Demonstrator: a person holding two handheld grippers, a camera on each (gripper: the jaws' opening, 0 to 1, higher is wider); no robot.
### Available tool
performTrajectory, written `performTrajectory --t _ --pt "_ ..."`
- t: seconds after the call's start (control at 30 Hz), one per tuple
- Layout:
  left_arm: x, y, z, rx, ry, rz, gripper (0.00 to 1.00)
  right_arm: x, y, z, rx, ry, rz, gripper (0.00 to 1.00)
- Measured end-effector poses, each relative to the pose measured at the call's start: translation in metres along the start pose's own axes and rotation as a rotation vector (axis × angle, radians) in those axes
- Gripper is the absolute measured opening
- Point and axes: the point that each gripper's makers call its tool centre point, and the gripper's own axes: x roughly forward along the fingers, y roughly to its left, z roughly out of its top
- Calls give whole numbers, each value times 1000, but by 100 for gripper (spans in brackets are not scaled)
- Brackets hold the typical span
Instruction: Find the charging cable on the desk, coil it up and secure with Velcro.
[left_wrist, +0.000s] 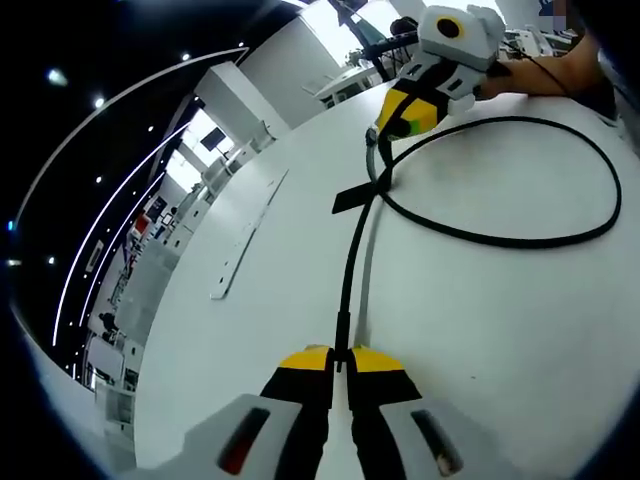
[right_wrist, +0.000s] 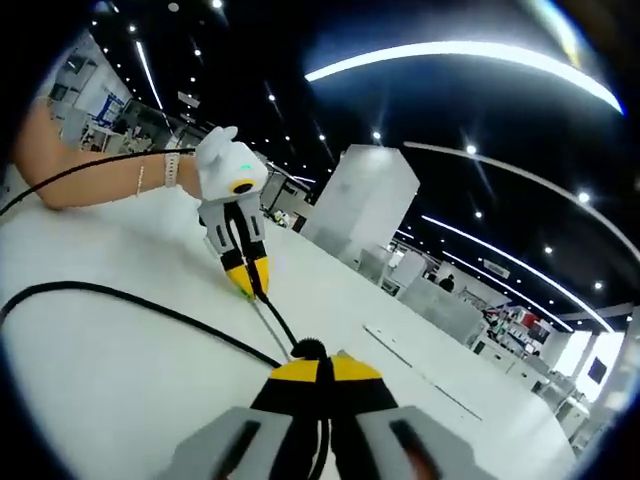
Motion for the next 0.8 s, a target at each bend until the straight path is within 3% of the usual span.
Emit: performTrajectory --t 0.53,0.8 --pt "0 3 0 1 -2 -2 7 -3 -11 -3 82 9 -55 3" --pt "0 2 1 1 -1 -3 7 -2 -11 -4 54 23 -68 3"
